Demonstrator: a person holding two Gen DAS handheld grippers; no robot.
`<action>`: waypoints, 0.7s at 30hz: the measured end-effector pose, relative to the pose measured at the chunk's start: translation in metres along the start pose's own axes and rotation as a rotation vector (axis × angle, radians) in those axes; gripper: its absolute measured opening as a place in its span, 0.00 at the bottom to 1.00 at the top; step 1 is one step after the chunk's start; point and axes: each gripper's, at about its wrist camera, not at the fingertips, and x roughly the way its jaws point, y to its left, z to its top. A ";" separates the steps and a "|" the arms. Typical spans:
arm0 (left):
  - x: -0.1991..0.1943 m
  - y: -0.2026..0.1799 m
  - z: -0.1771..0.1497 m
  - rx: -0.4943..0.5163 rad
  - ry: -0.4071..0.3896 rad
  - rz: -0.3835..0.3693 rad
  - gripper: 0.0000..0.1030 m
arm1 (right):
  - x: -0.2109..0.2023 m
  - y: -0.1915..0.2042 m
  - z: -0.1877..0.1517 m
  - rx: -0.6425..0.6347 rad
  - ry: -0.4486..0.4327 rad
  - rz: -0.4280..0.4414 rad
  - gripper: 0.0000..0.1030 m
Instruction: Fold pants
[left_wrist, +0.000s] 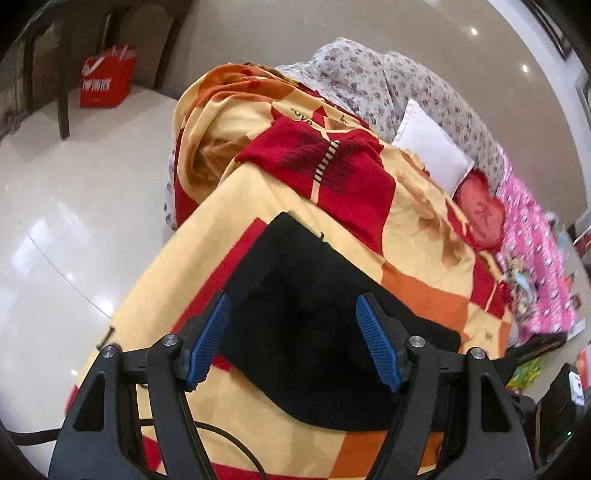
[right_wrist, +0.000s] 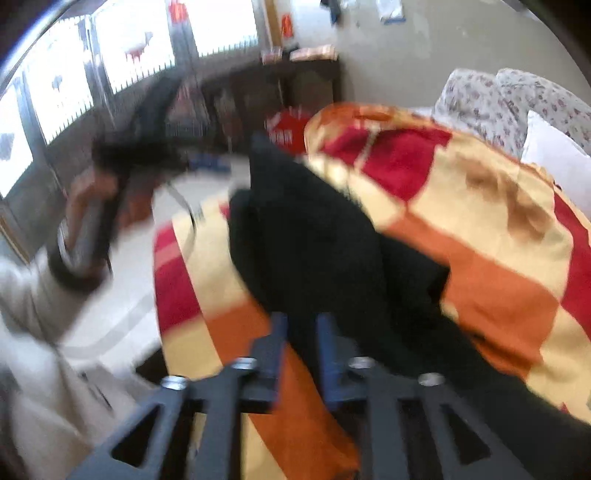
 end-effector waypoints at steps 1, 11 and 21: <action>-0.001 0.004 -0.001 -0.015 -0.004 -0.003 0.69 | 0.003 0.003 0.008 -0.002 -0.027 -0.008 0.59; 0.028 0.020 0.002 -0.016 0.006 0.104 0.69 | 0.101 0.051 0.047 -0.166 0.030 -0.140 0.55; 0.047 0.001 0.010 0.091 0.027 0.013 0.25 | 0.117 0.023 0.056 -0.041 0.037 -0.027 0.05</action>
